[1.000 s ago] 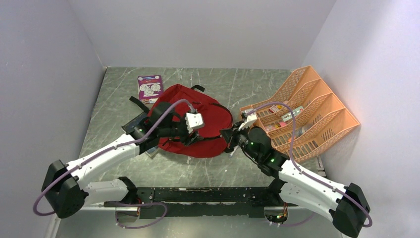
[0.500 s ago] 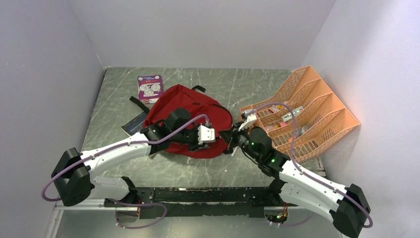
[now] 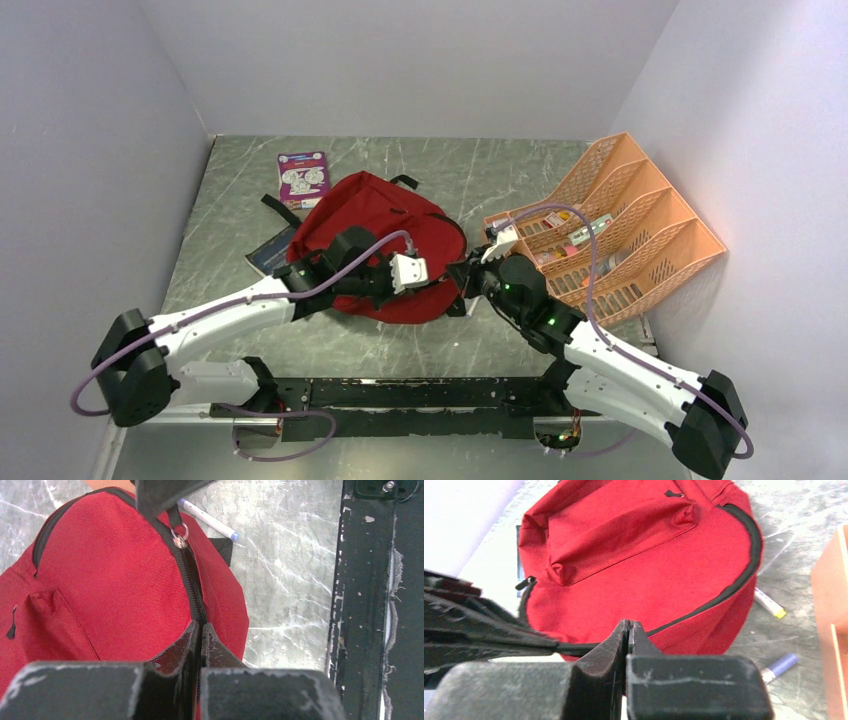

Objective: Pack the student bag
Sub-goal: Unzip the student bag at the center of the board.

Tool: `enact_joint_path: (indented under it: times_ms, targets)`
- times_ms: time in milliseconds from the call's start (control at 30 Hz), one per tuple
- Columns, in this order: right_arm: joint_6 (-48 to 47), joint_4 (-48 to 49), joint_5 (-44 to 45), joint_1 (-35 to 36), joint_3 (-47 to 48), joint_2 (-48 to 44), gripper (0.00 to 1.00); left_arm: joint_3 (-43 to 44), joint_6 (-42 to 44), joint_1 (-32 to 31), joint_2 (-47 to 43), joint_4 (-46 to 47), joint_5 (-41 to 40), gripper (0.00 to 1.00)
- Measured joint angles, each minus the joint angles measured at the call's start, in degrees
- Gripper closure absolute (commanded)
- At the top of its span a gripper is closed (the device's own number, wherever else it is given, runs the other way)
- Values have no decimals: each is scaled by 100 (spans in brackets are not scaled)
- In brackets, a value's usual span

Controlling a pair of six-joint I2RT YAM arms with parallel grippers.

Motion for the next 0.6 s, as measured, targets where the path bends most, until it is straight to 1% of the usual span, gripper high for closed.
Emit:
enact_joint_path:
  times_ms: [267, 433, 600]
  targets:
    - [-184, -448, 844, -2, 492, 509, 100, -673, -376, -33, -1102, -68, -234, 95]
    - [-275, -557, 1344, -160, 752, 1084, 100, -776, -352, -37, -1296, -330, -308, 95]
    - [-352, -490, 1569, -601, 793, 1502, 100, -785, -262, -37, -1399, -509, -400, 95]
